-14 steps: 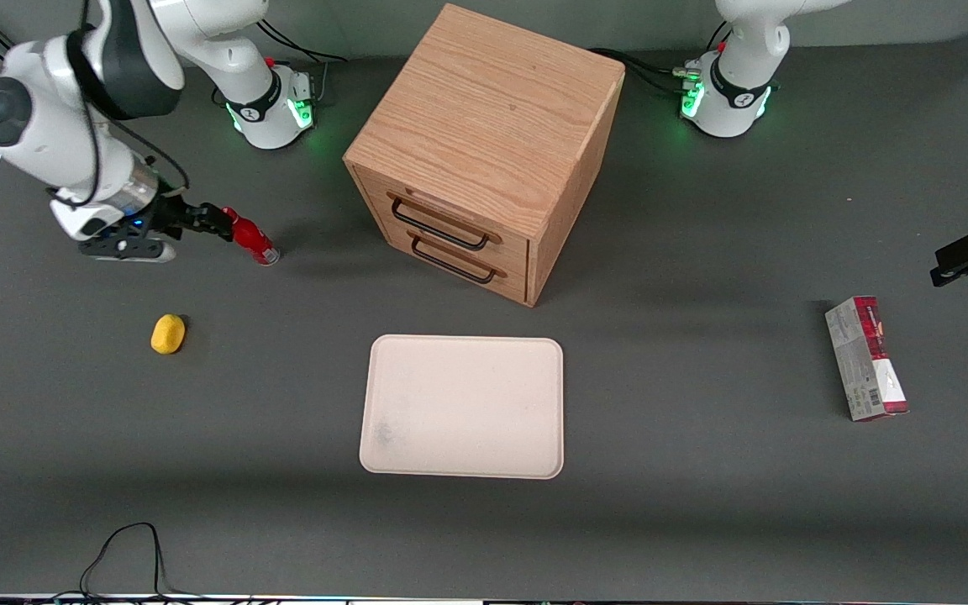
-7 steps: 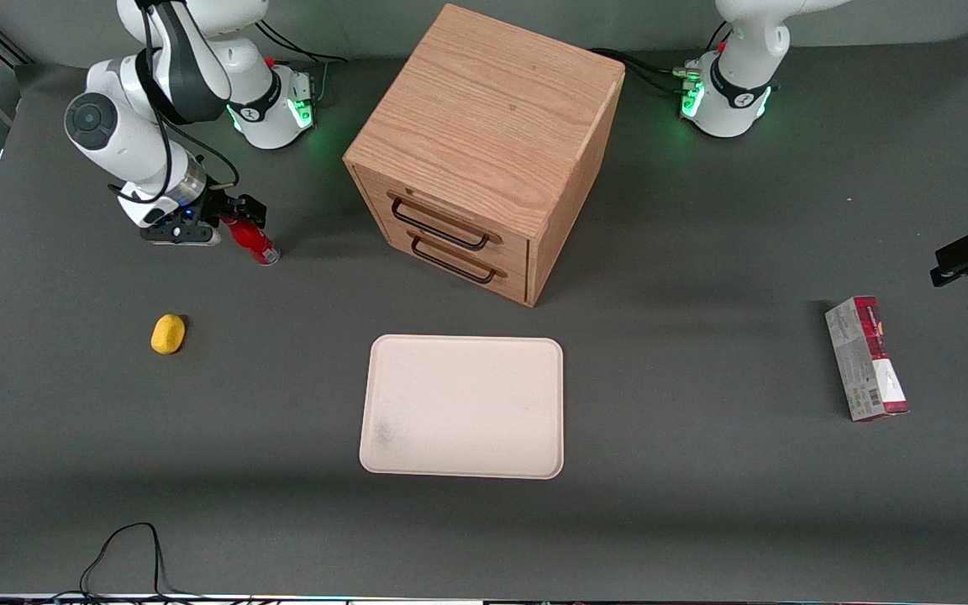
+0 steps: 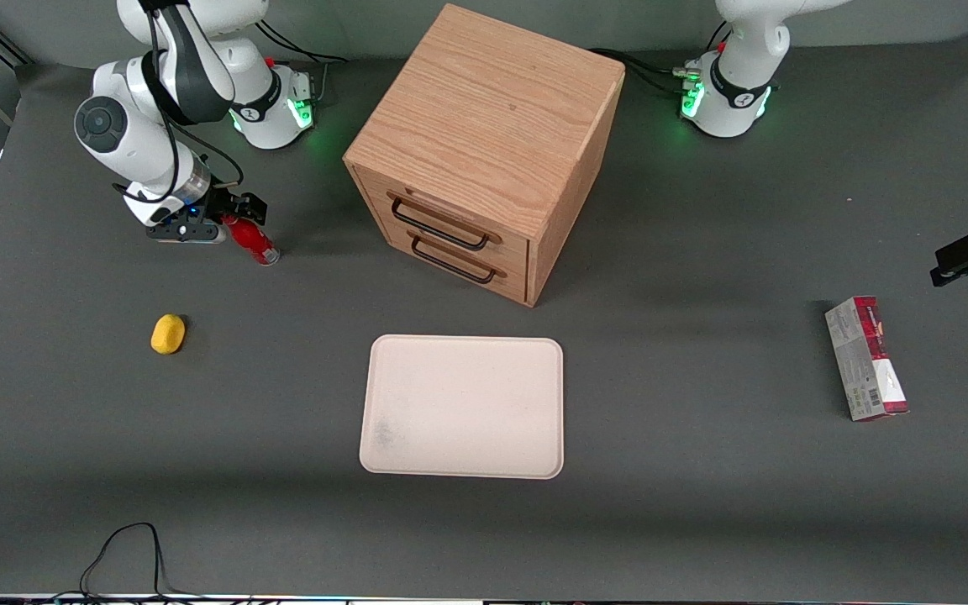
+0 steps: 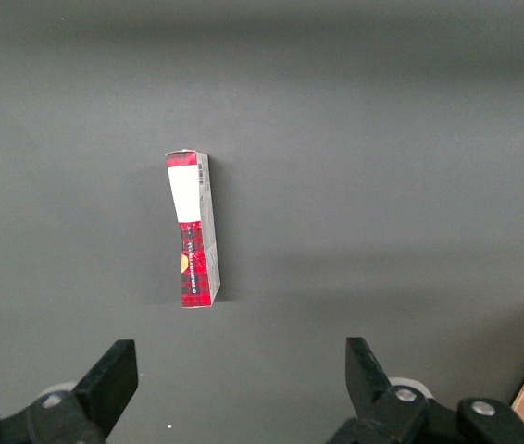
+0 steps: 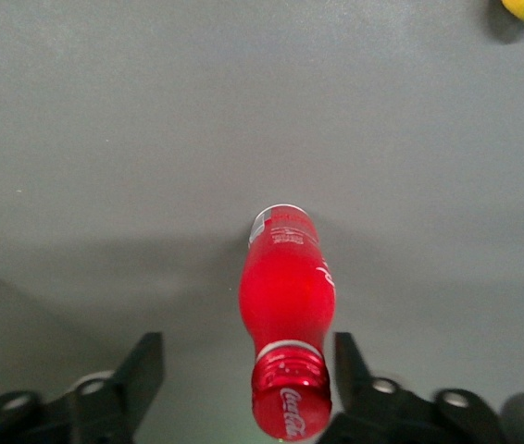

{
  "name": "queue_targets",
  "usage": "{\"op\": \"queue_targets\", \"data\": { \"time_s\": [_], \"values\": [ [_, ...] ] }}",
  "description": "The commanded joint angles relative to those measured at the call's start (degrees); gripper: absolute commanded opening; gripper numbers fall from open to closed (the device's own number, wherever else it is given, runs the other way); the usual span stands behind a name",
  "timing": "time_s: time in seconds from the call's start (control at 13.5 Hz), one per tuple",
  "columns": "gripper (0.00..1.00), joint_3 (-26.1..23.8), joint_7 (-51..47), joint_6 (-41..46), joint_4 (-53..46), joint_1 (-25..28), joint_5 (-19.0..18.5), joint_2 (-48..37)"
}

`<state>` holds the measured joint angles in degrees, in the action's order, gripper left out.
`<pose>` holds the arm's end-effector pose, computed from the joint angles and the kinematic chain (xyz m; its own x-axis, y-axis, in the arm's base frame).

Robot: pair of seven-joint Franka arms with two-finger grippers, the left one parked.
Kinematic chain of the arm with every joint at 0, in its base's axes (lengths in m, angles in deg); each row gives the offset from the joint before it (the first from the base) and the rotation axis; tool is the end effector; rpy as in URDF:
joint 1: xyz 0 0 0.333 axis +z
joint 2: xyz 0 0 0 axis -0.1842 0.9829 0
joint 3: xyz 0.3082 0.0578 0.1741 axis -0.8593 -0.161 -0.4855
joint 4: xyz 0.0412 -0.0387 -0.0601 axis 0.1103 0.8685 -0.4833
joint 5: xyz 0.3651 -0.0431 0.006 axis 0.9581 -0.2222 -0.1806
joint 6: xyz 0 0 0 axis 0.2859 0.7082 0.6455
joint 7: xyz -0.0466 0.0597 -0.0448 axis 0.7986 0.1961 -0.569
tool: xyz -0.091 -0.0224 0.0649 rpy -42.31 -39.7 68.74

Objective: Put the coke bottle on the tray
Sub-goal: 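Lower the right gripper around the bottle's neck and close it, then lift the bottle and carry it with the right gripper toward the cream tray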

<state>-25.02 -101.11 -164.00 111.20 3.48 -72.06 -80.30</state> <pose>0.3322 0.0327 0.3644 0.9866 -0.0779 -0.1436 -0.0788 -0.9969 -0.0009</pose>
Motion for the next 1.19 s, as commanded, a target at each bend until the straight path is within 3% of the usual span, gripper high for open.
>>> {"op": "queue_targets", "data": {
  "time_s": [0.0, 0.44, 0.81, 1.11],
  "values": [
    [0.30, 0.34, 1.22, -0.64, 0.54, -0.29, -0.85, 0.44],
    [0.06, 0.25, 0.87, -0.02, -0.60, -0.29, -1.99, 0.62],
    [0.06, 0.07, 1.04, 10.51, -10.60, -0.12, -1.99, 0.53],
    [0.06, -0.63, 0.96, 22.09, -27.27, 0.58, -1.56, 5.79]
  ]
}}
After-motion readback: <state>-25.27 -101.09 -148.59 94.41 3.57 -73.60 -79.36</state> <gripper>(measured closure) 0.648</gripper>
